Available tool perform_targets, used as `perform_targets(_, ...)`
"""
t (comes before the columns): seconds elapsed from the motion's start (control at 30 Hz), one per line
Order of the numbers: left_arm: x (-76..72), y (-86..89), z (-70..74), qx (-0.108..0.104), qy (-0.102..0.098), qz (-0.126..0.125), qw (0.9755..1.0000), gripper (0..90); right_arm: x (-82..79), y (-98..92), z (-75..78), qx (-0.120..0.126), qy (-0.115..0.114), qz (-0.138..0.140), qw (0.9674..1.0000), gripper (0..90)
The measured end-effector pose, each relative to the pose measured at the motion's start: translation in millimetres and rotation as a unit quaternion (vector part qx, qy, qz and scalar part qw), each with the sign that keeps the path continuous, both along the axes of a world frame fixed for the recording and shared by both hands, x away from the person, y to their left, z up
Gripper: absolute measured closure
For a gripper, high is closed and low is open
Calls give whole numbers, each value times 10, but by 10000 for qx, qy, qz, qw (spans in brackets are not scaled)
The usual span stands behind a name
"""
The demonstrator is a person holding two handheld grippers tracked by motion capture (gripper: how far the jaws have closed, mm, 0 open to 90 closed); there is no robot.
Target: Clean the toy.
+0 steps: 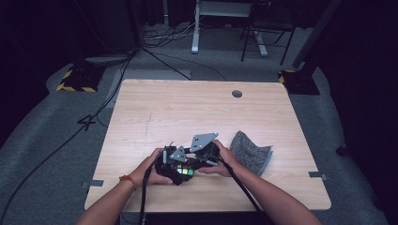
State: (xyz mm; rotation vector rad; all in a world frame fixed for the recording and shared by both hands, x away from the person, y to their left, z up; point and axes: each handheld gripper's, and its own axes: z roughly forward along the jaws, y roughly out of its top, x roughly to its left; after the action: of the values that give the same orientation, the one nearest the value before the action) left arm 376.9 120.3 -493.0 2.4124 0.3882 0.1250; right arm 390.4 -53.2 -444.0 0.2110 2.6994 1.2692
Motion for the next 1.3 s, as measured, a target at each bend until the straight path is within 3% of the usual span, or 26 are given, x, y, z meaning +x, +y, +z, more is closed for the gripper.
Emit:
perform_targets(0.03, -7, 17, 24, -77, -86, 53, 9999, 213, 14, -2, -20, -70, 24, -28, 10000, 570)
perform_targets(0.1, -13, 66, 64, -300, -134, 130, 9994, 214, 43, -29, -38, 23, 175, -61, 9998, 543)
perform_targets(0.2, -14, 101, 68, -243, -108, 182, 9995, 182, 45, -57, -37, 16, 193, -128, 9997, 514)
perform_targets(0.37, -56, 150, 85, -34, -263, 273, 9993, 158, 81, -160, 8, 90, 146, -232, 9996, 469)
perform_targets(0.47, -66, 211, 96, 49, -288, 351, 9990, 157, 139, -222, -26, -4, 300, -173, 9994, 459)
perform_targets(0.67, -40, 381, 104, -81, -372, 837, 9958, 158, 180, -327, -51, 32, 761, 87, 9971, 450)
perform_targets(0.8, 1, 362, 93, -33, -540, 1019, 9933, 160, 163, -385, -75, -247, 812, 134, 9963, 433)
perform_targets(0.9, 69, 324, 93, 46, -468, 1085, 9930, 166, 152, -459, -128, -446, 897, 119, 9949, 430)
perform_targets(0.97, 112, 314, 106, -33, -478, 1166, 9920, 172, 130, -524, -147, -457, 954, 108, 9943, 438)
perform_targets(1.07, 151, 271, 112, -65, -531, 1155, 9919, 179, 76, -598, -163, -465, 961, 154, 9942, 446)
perform_targets(1.2, 113, 190, 118, -170, -333, 605, 9975, 158, 19, -687, -190, -578, 885, 139, 9943, 423)
perform_targets(1.3, 78, 147, 109, -186, -206, 437, 9987, 158, 24, -846, -171, -466, 850, -7, 9953, 402)
